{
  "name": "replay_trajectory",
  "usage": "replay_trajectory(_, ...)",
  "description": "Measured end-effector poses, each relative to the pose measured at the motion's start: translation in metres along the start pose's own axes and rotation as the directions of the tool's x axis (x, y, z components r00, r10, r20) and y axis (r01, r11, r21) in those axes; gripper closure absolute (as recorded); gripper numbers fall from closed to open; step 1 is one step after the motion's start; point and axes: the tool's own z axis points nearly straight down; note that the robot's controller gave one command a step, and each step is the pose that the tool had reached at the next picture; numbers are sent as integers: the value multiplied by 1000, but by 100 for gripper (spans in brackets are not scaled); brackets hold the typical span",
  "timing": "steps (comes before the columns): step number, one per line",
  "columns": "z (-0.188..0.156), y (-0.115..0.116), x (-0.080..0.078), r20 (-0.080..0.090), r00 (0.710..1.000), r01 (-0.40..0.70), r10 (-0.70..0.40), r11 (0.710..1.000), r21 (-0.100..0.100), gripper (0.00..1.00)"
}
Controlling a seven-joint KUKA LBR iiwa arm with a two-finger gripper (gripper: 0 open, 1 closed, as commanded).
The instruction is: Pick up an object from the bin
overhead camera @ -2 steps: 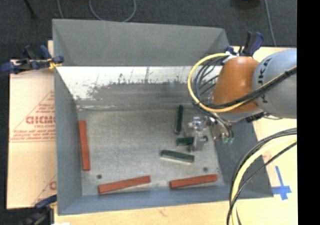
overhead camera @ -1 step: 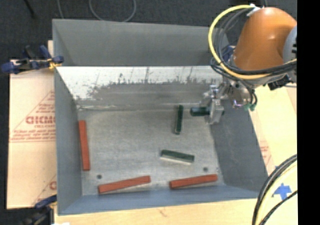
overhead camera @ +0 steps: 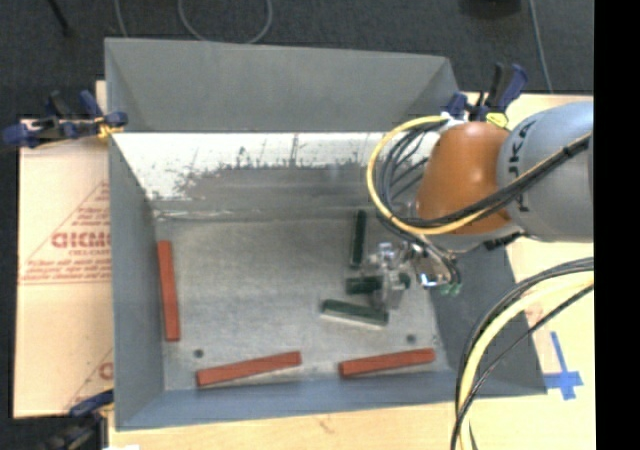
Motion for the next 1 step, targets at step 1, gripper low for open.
replay_trajectory(1,-145,-21,19,8,1000,22,-22,1000,3,100)
